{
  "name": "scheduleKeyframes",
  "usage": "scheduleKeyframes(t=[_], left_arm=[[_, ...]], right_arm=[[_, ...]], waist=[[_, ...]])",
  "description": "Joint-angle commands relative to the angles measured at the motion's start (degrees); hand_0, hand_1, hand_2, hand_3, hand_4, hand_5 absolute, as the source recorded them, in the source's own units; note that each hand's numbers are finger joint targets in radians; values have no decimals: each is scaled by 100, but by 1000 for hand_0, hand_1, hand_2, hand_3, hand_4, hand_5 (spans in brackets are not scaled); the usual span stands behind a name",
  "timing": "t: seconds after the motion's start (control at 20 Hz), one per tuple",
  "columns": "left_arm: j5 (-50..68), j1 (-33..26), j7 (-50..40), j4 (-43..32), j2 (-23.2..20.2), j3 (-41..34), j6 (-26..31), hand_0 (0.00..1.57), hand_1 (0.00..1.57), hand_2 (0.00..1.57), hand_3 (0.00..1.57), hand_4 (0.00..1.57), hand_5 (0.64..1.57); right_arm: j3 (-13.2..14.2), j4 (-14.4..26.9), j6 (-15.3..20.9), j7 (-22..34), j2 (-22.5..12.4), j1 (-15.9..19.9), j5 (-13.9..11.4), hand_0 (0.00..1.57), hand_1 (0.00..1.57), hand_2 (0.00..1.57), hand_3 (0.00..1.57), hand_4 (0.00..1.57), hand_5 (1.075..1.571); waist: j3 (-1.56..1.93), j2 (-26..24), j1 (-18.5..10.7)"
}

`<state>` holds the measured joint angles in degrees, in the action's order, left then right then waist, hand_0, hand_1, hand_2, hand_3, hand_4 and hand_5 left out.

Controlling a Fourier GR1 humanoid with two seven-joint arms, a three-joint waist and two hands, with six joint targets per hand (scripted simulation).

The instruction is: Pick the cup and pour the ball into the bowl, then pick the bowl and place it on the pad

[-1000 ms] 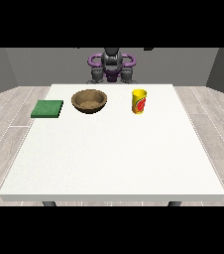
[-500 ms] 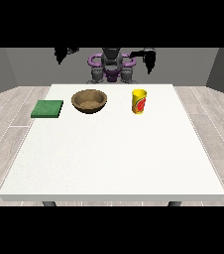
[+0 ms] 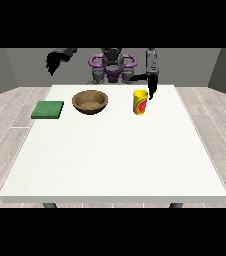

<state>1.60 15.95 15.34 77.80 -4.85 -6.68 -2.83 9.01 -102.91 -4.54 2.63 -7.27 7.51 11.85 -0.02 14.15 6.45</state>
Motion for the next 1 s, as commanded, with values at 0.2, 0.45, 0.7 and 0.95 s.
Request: scheduleKeyframes(t=[0.2,0.45,0.7,0.95], left_arm=[[80,300,1161,-1787,-244,-356,378,0,0,0,0,138,1433],[-94,776,1541,-2476,185,-234,-66,0,0,0,0,189,1423],[-2,1108,2021,-3575,-46,-611,-132,0,0,0,0,645,1535],[-569,1290,2241,-3693,-253,-532,-1041,1226,1226,1571,1571,1336,1481]], right_arm=[[189,522,-374,-484,-101,-287,87,0,0,0,0,670,1560],[510,1052,-348,-354,-381,343,264,0,0,0,0,671,1563],[400,636,-539,-136,-407,99,408,0,0,0,0,681,1566],[791,782,-862,-183,-839,478,793,0,0,0,140,647,1569]], waist=[[0,-130,70],[0,-88,-27],[-2,-153,298],[0,271,568]])
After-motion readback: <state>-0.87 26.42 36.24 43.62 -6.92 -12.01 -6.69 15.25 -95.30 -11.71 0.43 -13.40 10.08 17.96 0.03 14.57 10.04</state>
